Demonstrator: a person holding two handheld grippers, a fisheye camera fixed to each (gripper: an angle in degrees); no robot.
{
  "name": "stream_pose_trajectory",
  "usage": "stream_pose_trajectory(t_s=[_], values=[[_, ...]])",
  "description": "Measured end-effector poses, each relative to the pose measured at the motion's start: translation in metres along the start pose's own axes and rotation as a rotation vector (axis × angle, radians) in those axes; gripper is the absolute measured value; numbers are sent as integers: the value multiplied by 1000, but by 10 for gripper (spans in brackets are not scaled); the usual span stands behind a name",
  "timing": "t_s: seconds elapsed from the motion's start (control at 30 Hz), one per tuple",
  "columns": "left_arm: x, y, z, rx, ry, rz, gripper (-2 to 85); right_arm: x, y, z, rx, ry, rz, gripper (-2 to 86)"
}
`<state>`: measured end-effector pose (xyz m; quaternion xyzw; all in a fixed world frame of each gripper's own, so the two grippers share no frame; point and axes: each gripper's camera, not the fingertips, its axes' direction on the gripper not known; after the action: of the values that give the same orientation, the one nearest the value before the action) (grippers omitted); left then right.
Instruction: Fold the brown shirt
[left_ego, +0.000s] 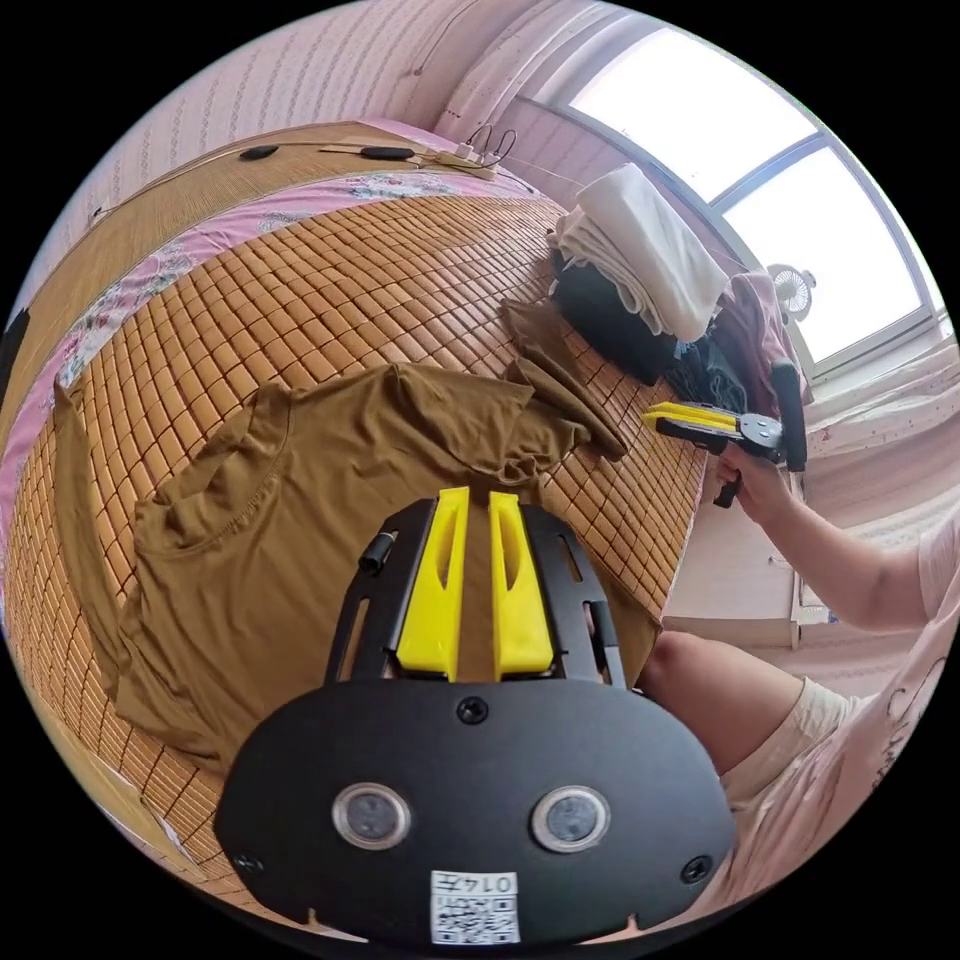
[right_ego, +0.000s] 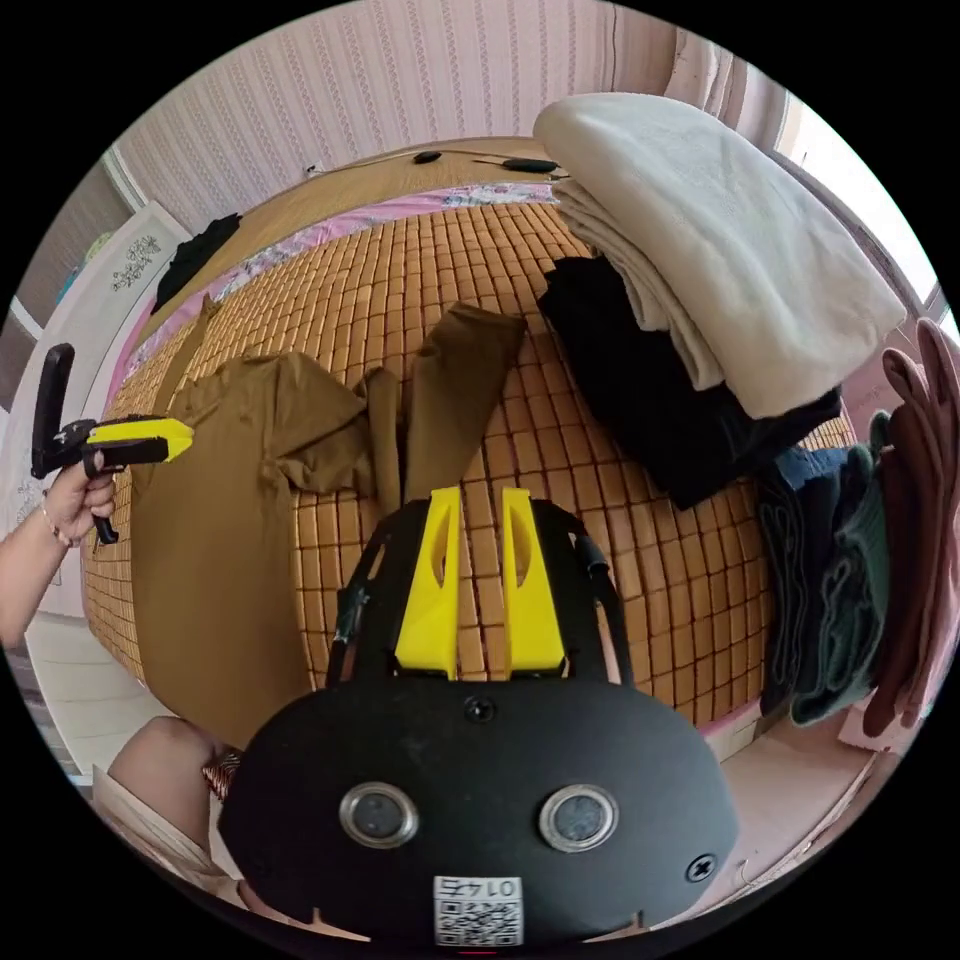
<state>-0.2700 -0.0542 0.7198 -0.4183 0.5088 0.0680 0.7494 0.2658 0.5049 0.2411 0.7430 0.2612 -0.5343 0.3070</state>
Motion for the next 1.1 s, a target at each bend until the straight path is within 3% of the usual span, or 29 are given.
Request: stream_pose_trajectory(t_s=[0.1, 0.23, 0.3, 0.43, 0.6, 0.67, 0.8, 0.93, 1.0, 1.1], values=[[-2, -44, 31, 6, -21, 2, 54, 12, -49, 20, 54, -37, 50, 107], [-5, -89, 80, -23, -22, -8, 60, 27, -67, 52, 9, -130, 180, 76], [-4, -112, 110, -55, -34, 7, 62, 24, -49, 39, 69, -31, 165, 17], [-1, -130, 149, -141, -73, 57, 60, 40, 10, -14, 120, -46, 169, 5], [-5, -138, 172, -112, -103, 88, 48, 65, 115, -92, 80, 101, 223, 9], [-8, -142, 179, -114, -99, 96, 45, 68, 123, -93, 74, 49, 205, 19], [-14, -151, 194, -98, -99, 83, 40, 53, 60, -54, 146, -104, 57, 81], [-20, -159, 206, -94, -94, 64, 38, 48, -21, -11, 176, -168, 56, 97], [-21, -165, 214, -100, -98, 73, 36, 55, -54, 25, 25, -151, 116, 62], [-25, -171, 223, -96, -95, 72, 32, 71, -40, 6, 85, -83, 167, 1]])
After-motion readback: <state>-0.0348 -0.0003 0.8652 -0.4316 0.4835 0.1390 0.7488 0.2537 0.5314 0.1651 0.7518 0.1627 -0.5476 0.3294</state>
